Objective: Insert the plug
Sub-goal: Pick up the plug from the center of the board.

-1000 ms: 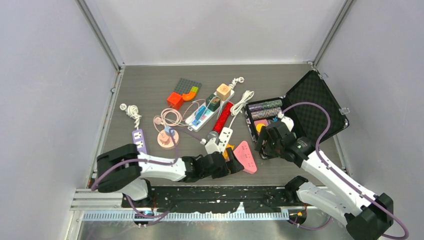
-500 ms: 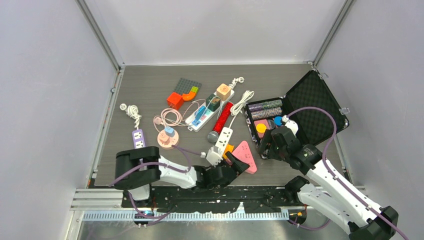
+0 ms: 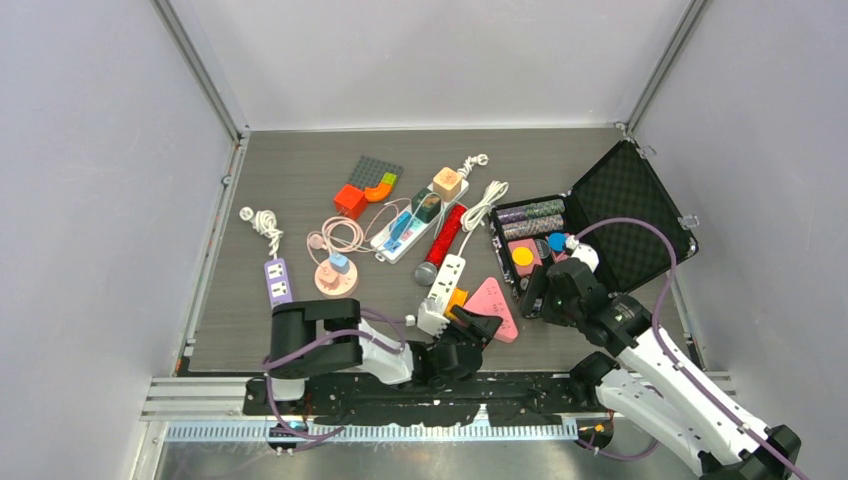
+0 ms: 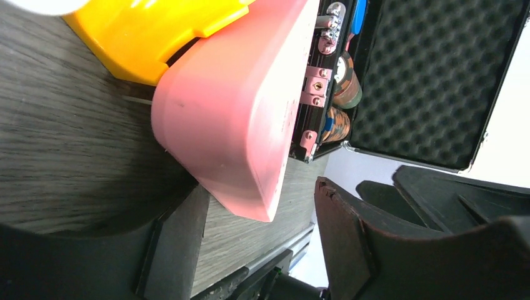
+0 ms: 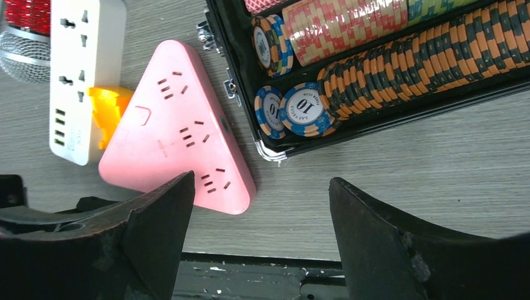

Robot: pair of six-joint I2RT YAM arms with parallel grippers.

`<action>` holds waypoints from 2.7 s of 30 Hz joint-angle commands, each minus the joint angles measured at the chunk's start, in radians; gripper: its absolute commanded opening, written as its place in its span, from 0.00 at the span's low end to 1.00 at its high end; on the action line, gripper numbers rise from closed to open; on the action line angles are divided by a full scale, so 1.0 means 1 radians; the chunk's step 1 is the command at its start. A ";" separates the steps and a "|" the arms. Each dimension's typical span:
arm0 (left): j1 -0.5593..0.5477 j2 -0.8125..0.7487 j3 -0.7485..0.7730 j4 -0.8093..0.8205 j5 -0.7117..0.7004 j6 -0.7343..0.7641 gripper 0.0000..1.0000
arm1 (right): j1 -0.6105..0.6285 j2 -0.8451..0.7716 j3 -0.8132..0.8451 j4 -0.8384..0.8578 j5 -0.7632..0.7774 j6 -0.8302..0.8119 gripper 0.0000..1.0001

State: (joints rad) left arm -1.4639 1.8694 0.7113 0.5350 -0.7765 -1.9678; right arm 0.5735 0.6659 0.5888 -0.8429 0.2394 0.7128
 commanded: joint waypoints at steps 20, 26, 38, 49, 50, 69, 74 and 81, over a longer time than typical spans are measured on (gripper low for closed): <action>-0.072 0.281 0.002 0.076 -0.317 -0.101 0.49 | -0.005 -0.215 -0.087 0.043 -0.148 0.056 0.73; -0.072 0.262 -0.028 0.024 -0.335 -0.144 0.20 | -0.005 -0.209 -0.089 0.068 -0.157 0.062 0.71; -0.062 0.034 -0.283 0.413 -0.188 0.209 0.00 | -0.005 -0.244 -0.125 0.221 -0.310 -0.006 0.88; 0.000 -0.317 -0.377 0.273 0.147 0.477 0.00 | -0.005 -0.170 -0.182 0.409 -0.529 -0.006 0.98; 0.003 -0.355 -0.377 0.239 0.167 0.494 0.00 | -0.005 -0.171 -0.186 0.419 -0.547 0.003 0.98; 0.150 -0.950 -0.213 -0.235 0.429 0.616 0.00 | -0.005 -0.313 -0.160 0.727 -0.627 0.178 1.00; 0.151 -0.974 -0.152 -0.300 0.454 0.629 0.00 | -0.004 -0.229 -0.120 0.849 -0.706 0.220 0.99; 0.151 -0.968 -0.154 -0.256 0.479 0.613 0.00 | -0.004 -0.163 -0.127 0.995 -0.790 0.316 0.73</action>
State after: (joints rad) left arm -1.3155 0.9127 0.5217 0.2459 -0.3191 -1.3708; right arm 0.5701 0.4885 0.4316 -0.0265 -0.4644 0.9440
